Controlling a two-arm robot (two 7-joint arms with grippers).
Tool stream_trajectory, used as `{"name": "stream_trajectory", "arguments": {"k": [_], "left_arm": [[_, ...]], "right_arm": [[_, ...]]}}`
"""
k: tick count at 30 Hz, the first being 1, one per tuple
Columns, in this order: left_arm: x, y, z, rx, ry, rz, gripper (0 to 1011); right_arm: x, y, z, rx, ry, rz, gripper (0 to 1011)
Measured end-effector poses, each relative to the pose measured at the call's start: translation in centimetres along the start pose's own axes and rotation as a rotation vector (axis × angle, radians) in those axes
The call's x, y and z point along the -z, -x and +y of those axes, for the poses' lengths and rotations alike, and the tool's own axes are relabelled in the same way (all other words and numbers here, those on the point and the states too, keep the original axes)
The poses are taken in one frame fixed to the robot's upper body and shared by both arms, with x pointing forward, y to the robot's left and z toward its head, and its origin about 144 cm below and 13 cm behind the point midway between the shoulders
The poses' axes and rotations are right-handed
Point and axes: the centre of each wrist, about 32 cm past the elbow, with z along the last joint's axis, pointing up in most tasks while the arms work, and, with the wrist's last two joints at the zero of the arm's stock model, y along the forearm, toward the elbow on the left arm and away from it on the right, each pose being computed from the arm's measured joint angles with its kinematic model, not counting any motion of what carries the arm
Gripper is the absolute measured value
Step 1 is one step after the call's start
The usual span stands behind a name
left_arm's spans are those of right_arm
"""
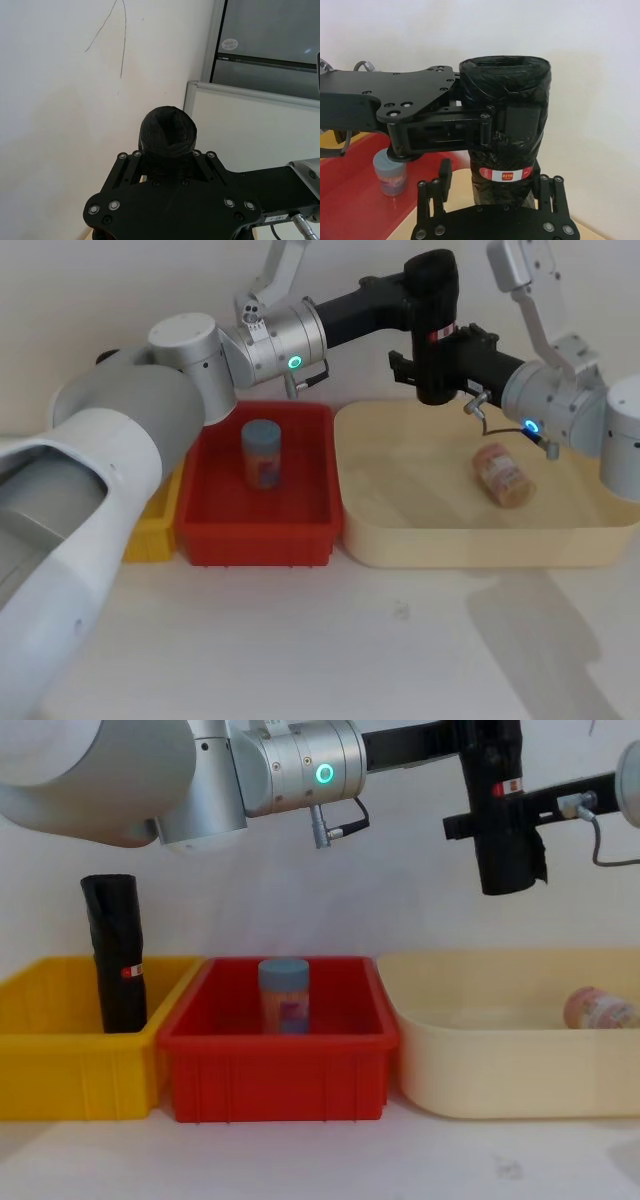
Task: Pick up the garbage bag with the one hand and transfer it to the other hand.
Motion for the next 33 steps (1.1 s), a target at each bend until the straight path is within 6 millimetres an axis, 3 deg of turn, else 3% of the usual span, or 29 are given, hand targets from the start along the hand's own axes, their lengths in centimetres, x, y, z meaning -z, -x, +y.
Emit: {"name": "stream_trajectory", "arguments": {"k": [3, 10, 13, 31, 33], "left_arm": [[0.00, 0.00, 0.00, 0.000, 0.000, 0.000, 353], [0.00, 0.00, 0.01, 0.000, 0.000, 0.000, 353], [0.00, 0.00, 0.01, 0.000, 0.000, 0.000, 352], [0.00, 0.00, 0.00, 0.000, 0.000, 0.000, 353], [0.00, 0.01, -0.02, 0.001, 0.000, 0.000, 394]], "right_arm": [[-0.05, 0.03, 0.17, -0.002, 0.000, 0.000, 873], [-0.12, 0.10, 0.44, -0.005, 0.002, -0.001, 636], [-0.14, 0.12, 0.52, -0.006, 0.002, 0.000, 590], [-0.25, 0.17, 0.72, -0.009, 0.002, -0.002, 580], [-0.27, 0.22, 0.76, -0.011, 0.001, -0.001, 579]]}}
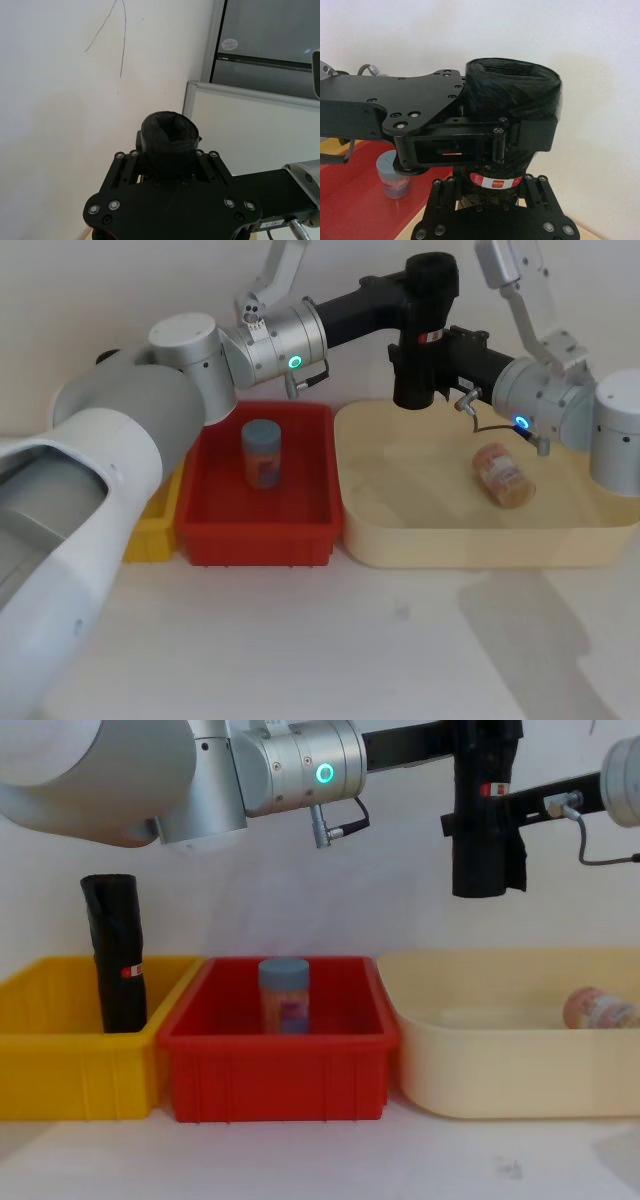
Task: Pick up the garbage bag with the one hand and transfer it to the other hand.
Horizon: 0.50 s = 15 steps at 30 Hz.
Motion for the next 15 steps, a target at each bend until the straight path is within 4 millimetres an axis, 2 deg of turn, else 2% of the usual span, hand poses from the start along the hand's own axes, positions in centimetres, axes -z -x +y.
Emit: {"name": "stream_trajectory", "arguments": {"k": [3, 15], "left_arm": [[0.00, 0.00, 0.00, 0.000, 0.000, 0.000, 508], [0.00, -0.01, 0.02, 0.000, 0.000, 0.000, 852]], "right_arm": [[-0.01, 0.00, 0.00, 0.000, 0.000, 0.000, 579], [0.08, -0.63, -0.41, 0.031, 0.000, 0.008, 578]]}}
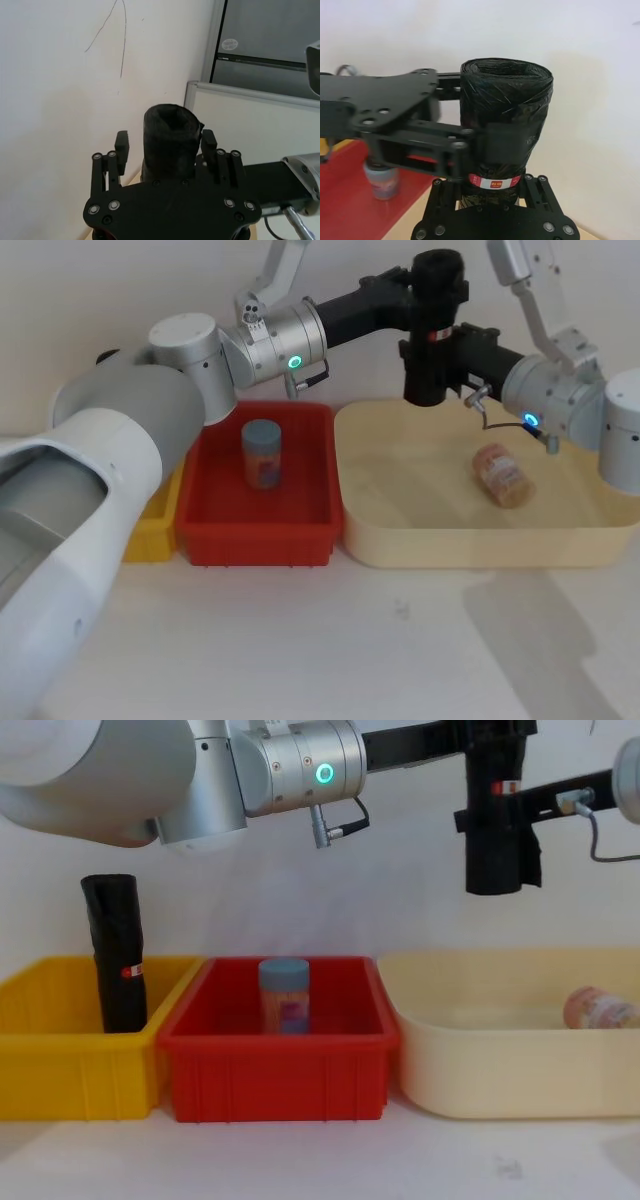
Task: Pick up the garbage bag with the one hand and transfer it to the other hand.
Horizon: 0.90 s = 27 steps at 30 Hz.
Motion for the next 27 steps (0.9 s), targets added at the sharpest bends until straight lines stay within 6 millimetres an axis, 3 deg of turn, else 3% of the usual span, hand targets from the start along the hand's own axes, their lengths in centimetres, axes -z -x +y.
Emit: {"name": "stream_trajectory", "arguments": {"k": [6, 19, 27], "left_arm": [[0.0, 0.0, 0.0, 0.000, 0.000, 0.000, 998], [0.0, 0.0, 0.0, 0.000, 0.000, 0.000, 1001], [0.0, 0.0, 0.0, 0.000, 0.000, 0.000, 1001]], "right_arm": [[0.1, -0.9, -0.5, 0.054, 0.012, 0.010, 578], [1.1, -4.2, -1.5, 0.198, 0.087, 0.046, 581], [1.5, -5.6, -1.8, 0.245, 0.115, 0.060, 787]]}}
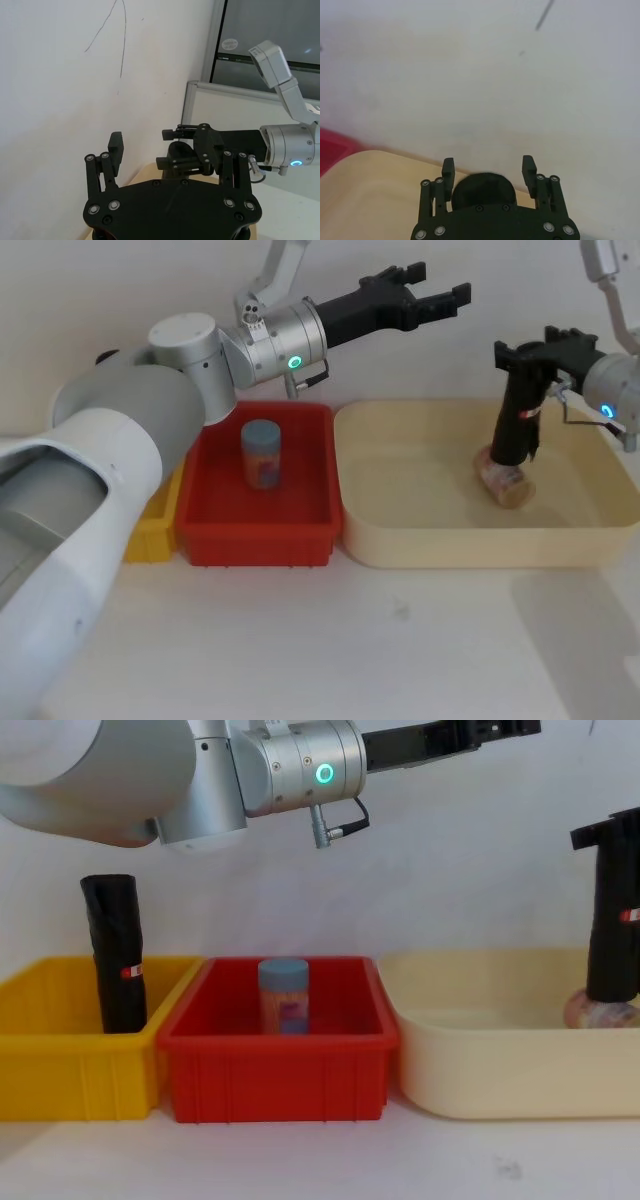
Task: Pick up the garbage bag with the one hand and transfer it to the other hand.
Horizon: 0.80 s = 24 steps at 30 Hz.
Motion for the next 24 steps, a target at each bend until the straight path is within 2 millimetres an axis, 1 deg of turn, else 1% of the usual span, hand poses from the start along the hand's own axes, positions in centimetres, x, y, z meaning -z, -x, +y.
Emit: {"name": "stream_trajectory", "arguments": {"k": [2, 9, 24], "left_arm": [[0.0, 0.0, 0.0, 0.000, 0.000, 0.000, 1001], [0.0, 0.0, 0.0, 0.000, 0.000, 0.000, 1002], [0.0, 0.0, 0.0, 0.000, 0.000, 0.000, 1001]], "right_arm": [[0.1, -0.3, 0.0, 0.010, 0.006, 0.003, 859], [0.3, -0.8, 0.0, 0.028, 0.020, 0.008, 1001], [0.4, -1.3, 0.0, 0.046, 0.031, 0.013, 1001]]}}
